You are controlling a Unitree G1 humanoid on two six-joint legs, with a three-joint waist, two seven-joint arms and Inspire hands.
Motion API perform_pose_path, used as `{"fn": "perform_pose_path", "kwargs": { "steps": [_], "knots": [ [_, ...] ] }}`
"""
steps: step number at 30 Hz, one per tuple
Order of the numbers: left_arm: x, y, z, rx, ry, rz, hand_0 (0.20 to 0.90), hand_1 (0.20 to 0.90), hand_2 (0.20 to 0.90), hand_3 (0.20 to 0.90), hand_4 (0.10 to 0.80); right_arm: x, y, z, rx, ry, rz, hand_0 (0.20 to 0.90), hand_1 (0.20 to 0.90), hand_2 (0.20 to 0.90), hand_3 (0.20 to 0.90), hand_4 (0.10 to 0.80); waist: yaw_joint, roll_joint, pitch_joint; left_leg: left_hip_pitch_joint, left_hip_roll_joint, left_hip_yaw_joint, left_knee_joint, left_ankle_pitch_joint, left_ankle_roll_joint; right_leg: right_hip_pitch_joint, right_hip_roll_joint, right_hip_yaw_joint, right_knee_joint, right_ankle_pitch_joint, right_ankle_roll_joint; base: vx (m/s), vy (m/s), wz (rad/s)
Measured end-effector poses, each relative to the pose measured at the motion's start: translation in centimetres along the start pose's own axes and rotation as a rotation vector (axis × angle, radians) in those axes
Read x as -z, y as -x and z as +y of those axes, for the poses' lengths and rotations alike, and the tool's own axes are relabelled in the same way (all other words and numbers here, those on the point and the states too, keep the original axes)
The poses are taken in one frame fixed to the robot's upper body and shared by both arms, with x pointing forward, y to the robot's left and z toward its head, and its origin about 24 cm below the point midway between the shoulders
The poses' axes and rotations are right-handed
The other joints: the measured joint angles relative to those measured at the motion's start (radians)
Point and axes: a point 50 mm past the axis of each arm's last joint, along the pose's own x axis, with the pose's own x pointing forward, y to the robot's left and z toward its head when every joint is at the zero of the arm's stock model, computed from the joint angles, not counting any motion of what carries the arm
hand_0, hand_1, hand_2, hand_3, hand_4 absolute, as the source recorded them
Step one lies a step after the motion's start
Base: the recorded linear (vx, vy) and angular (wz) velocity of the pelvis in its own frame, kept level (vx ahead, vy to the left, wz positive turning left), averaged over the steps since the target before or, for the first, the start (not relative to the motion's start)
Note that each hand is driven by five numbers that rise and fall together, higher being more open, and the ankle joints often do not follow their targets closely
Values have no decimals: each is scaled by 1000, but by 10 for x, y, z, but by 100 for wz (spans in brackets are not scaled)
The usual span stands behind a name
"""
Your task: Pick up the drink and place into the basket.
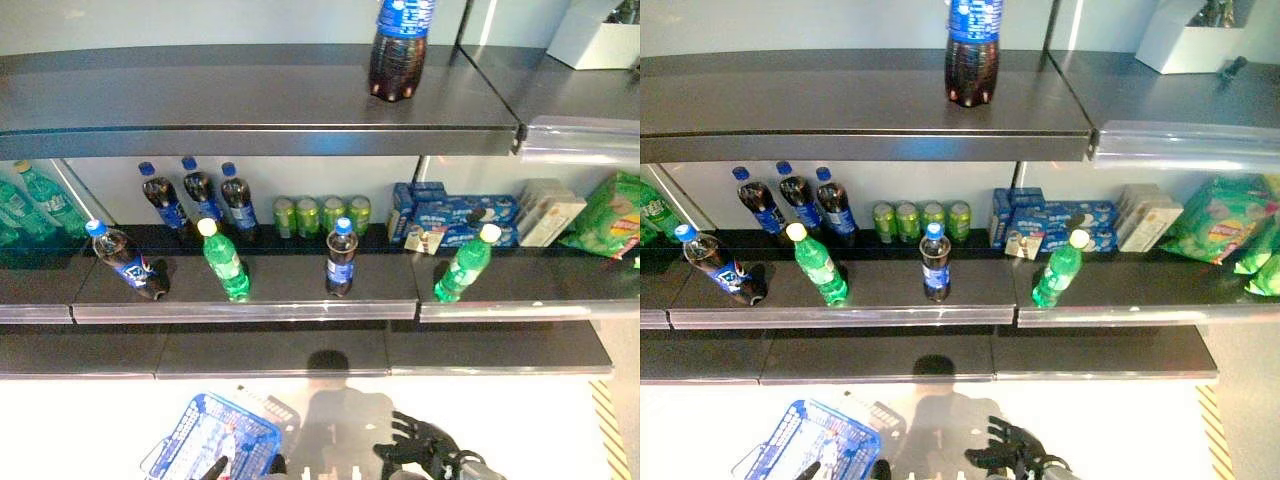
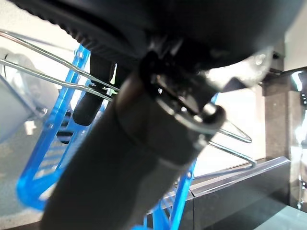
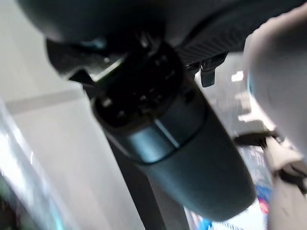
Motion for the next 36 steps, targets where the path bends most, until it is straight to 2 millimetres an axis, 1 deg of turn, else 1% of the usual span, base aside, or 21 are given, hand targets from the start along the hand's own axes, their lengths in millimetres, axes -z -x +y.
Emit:
{"fn": "perform_pose_path", "kwargs": {
  "steps": [1, 3, 5, 6, 7, 9, 11, 13, 14, 16, 17, 19, 21, 23, 26, 28, 31, 35, 36],
  "knots": [
    [-2, -1, 4, -12, -8, 6, 300, 300, 300, 200, 100, -21, 3, 9, -70, 65, -78, 900, 900, 900, 900, 800, 1, -9, -4, 13, -2, 3, -14, 3, 1, 18, 1, 0, -26, 12, 2, 0, 0, 0],
    [-3, -2, 9, -25, -10, 8, 300, 300, 300, 200, 100, -53, 11, 16, -141, 129, -196, 900, 900, 900, 900, 800, 0, -15, -7, 24, -1, 10, -17, 2, 1, 31, 3, 3, -43, 17, 2, -6, 11, -6],
    [-1, -2, 15, -42, -8, 11, 300, 300, 300, 200, 100, -93, 28, 14, -181, 197, -368, 900, 900, 900, 900, 800, -1, -14, -7, 34, 3, 22, -17, -1, -1, 36, 6, 6, -45, 17, 2, -7, 6, -8],
    [-3, -2, 17, -48, -7, 8, 300, 300, 300, 200, 100, -114, 33, 10, -168, 199, -459, 900, 900, 900, 900, 800, -5, -24, -12, 39, 6, 24, -17, -3, -4, 37, 10, 8, -45, 17, 1, -6, 13, -8],
    [-4, -3, 20, -57, 11, 7, 300, 300, 300, 200, 100, -136, 47, 2, -134, 220, -557, 900, 900, 900, 900, 800, 0, -22, -10, 43, 7, 30, -20, -6, -5, 37, 10, 14, -45, 12, 0, 0, 13, -12],
    [-2, -3, 27, -72, 34, 9, 300, 300, 300, 200, 100, -169, 75, -12, -31, 210, -761, 900, 900, 900, 900, 800, -3, -26, -12, 47, 8, 49, -22, -12, 0, 28, 11, 32, -46, 15, -2, 12, 21, -23],
    [-2, -3, 31, -80, 58, 12, 300, 300, 300, 200, 100, -192, 103, -25, 102, 205, -948, 900, 900, 900, 900, 800, -17, -35, -18, 48, 8, 58, -22, -13, -1, 22, 11, 48, -45, 21, -2, 28, 24, -25],
    [-2, -3, 35, -82, 78, 5, 300, 300, 300, 200, 100, -206, 128, -37, 237, 182, -1094, 900, 900, 900, 900, 800, -34, -38, -23, 53, 8, 75, -20, -12, -1, 20, 11, 58, -44, 23, -2, 37, 13, -20],
    [-3, -3, 36, -78, 80, 0, 300, 300, 300, 200, 100, -210, 138, -42, 299, 163, -1157, 900, 900, 900, 900, 800, -45, -41, -25, 58, 8, 79, -20, -12, -3, 21, 12, 64, -44, 23, -2, 37, 4, -16],
    [-2, -4, 39, -87, 71, -3, 300, 300, 300, 200, 100, -213, 149, -48, 394, 133, -1227, 900, 900, 900, 900, 800, -64, -43, -30, 62, 8, 83, -21, -15, -4, 20, 12, 71, -45, 23, -2, 35, 0, -14],
    [-2, -4, 36, -81, 56, -7, 300, 300, 300, 200, 100, -212, 154, -51, 460, 105, -1261, 900, 900, 900, 900, 800, -71, -42, -33, 64, 8, 93, -22, -16, -5, 17, 13, 83, -45, 25, -2, 38, -2, -17],
    [-2, -4, 35, -74, 40, -12, 300, 300, 300, 200, 100, -209, 156, -54, 549, 65, -1283, 900, 900, 900, 900, 800, -89, -38, -35, 64, 9, 96, -23, -16, -5, 15, 13, 85, -45, 25, -2, 36, -5, -9],
    [0, -3, 34, -61, 22, -13, 300, 300, 300, 200, 100, -199, 157, -58, 636, 15, -1277, 900, 900, 900, 900, 800, -92, -30, -40, 65, 8, 99, -23, -18, -5, 15, 13, 87, -46, 25, -1, 47, -7, -4],
    [3, -2, 34, -56, 18, -11, 300, 300, 300, 200, 100, -190, 158, -62, 757, 10, -1254, 900, 900, 900, 900, 800, -91, -20, -46, 64, 9, 100, -23, -18, -5, 13, 13, 88, -46, 24, -1, 63, -2, -1],
    [9, -1, 35, -59, 20, -1, 300, 300, 300, 200, 100, -185, 160, -65, 860, -7, -1250, 900, 900, 900, 900, 800, -91, 0, -53, 64, 9, 100, -23, -18, -5, 12, 13, 88, -45, 24, -1, 49, 5, 0],
    [11, -1, 36, -56, 17, 5, 300, 300, 300, 200, 100, -184, 160, -66, 880, -19, -1246, 900, 900, 900, 900, 800, -90, 10, -58, 64, 9, 100, -22, -18, -5, 12, 14, 88, -46, 24, -1, 16, 4, 0],
    [12, -1, 35, -41, 14, 5, 300, 300, 300, 200, 100, -180, 158, -66, 875, -17, -1227, 900, 900, 900, 900, 800, -87, 14, -59, 62, 9, 100, -20, -18, -5, 9, 14, 89, -45, 23, 1, 23, 5, 0],
    [13, 0, 33, -36, 4, 7, 300, 300, 300, 200, 100, -177, 148, -59, 832, -12, -1190, 900, 900, 900, 900, 800, -83, 19, -52, 52, 8, 99, -16, -18, -5, -7, 14, 92, -39, 22, 4, -49, -21, -2],
    [13, 0, 29, -25, -12, 5, 300, 300, 300, 200, 100, -178, 143, -57, 818, -13, -1183, 900, 900, 900, 900, 800, -83, 18, -48, 34, 8, 96, -1, -18, -5, -26, 13, 92, -21, 17, 6, -115, -54, 3]
  ]
}}
